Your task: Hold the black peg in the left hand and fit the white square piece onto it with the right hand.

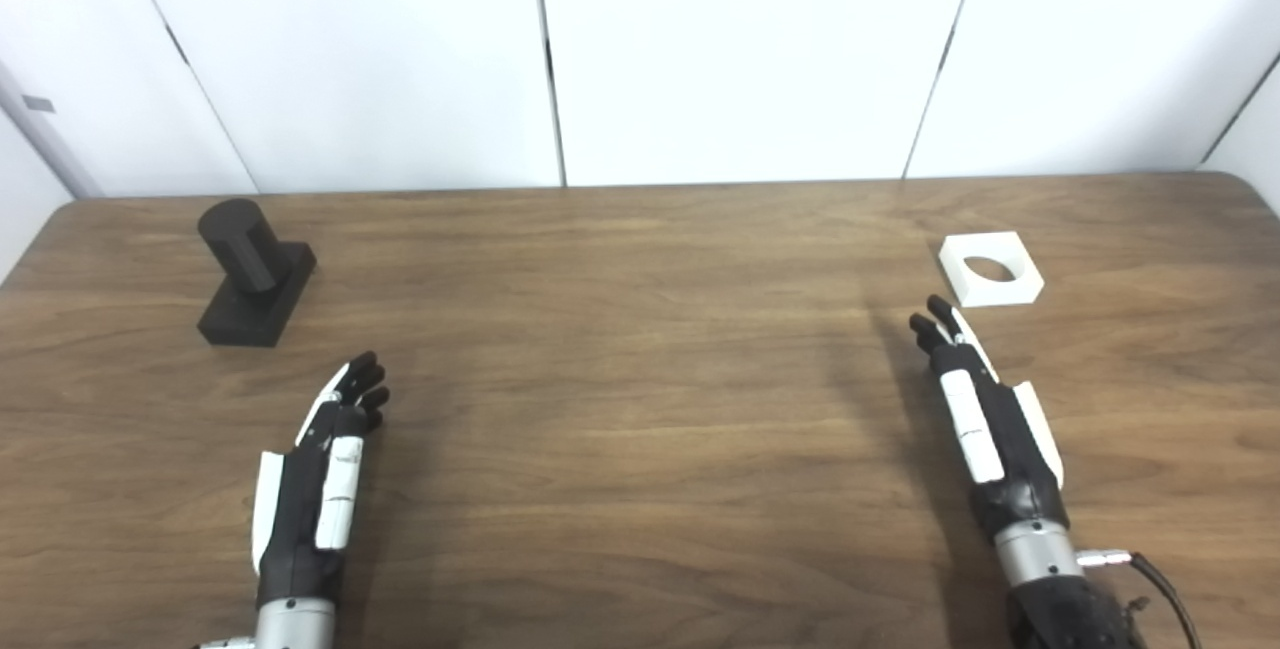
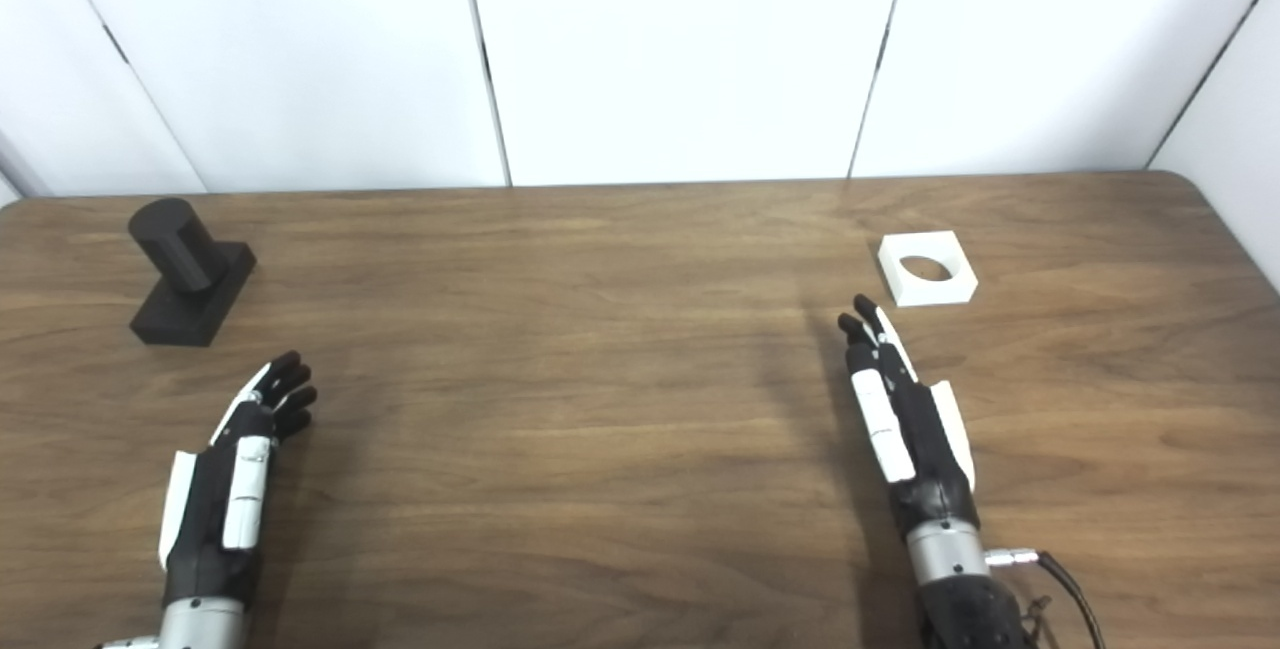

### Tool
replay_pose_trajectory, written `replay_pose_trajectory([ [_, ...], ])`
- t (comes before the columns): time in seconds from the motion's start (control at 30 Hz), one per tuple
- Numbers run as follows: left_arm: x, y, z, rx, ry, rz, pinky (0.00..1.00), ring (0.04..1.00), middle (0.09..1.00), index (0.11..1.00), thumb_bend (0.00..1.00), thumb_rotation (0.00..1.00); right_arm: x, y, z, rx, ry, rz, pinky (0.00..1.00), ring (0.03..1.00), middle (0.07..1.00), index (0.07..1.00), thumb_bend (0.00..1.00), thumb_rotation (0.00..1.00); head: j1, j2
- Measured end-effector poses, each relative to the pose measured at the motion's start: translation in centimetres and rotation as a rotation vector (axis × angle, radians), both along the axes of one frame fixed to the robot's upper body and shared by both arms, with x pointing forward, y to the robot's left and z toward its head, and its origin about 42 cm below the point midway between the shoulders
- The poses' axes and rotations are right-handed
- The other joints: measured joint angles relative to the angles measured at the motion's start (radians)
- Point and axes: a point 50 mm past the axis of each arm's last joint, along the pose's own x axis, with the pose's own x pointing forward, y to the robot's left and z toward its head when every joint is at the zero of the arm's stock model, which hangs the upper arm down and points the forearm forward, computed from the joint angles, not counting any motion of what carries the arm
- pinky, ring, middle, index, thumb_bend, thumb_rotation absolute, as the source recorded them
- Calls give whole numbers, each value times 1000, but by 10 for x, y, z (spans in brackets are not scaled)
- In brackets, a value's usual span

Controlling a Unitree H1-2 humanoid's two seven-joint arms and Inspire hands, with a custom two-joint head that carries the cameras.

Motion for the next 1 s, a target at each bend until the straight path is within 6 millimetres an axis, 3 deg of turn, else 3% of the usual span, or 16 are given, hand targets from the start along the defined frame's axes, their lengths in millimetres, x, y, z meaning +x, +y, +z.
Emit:
replay_pose_trajectory([
  [0.9,0,0,0,0,0,-1,849,852,878,879,642,975,0,0,0,0,2,-2,997,932,913,953,435,1000,8,0],
  [1.0,0,-1,0,3,1,-3,839,845,873,874,623,976,0,-1,0,8,2,-3,1000,937,913,951,437,1000,50,-3],
])
